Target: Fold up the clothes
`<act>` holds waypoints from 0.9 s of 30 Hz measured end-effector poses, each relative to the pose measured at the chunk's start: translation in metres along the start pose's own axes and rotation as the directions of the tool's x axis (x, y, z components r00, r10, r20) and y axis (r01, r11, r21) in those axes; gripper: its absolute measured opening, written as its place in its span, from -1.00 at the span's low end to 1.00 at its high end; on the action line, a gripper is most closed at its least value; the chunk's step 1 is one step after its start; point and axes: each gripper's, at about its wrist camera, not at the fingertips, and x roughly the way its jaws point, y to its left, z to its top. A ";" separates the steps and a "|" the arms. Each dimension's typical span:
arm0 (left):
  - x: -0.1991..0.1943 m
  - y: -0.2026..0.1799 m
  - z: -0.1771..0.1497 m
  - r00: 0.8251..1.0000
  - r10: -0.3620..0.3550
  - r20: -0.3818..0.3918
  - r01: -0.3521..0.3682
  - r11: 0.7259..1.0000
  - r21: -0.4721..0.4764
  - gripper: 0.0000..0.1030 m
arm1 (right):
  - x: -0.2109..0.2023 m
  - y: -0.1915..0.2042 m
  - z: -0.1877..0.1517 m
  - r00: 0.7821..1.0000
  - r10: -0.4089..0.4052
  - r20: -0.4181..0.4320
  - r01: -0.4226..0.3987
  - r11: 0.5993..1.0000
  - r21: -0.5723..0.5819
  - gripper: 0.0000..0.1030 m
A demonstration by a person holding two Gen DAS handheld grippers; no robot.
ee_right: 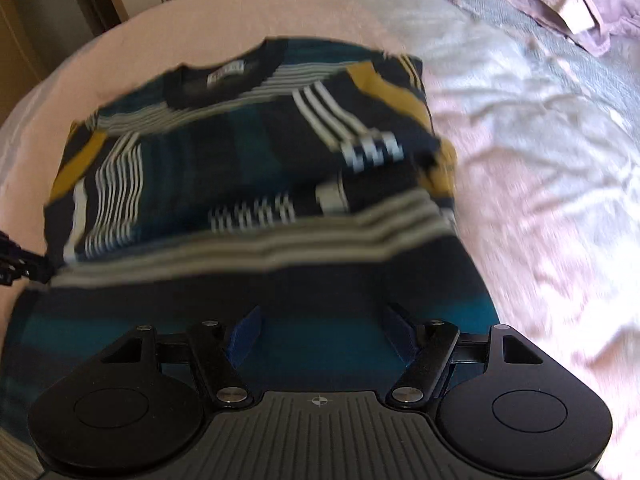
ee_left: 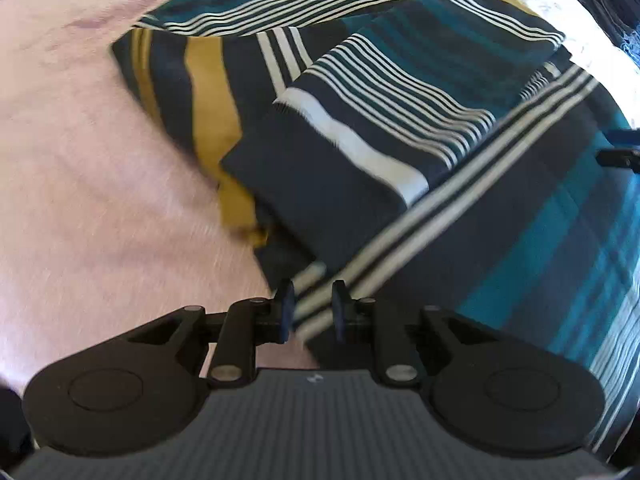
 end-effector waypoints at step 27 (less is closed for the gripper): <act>-0.107 -0.149 -0.201 0.991 -0.025 0.131 -0.035 0.899 0.437 -0.49 | -0.129 0.014 -0.132 0.970 -0.096 -0.225 0.118 0.989 0.086 0.41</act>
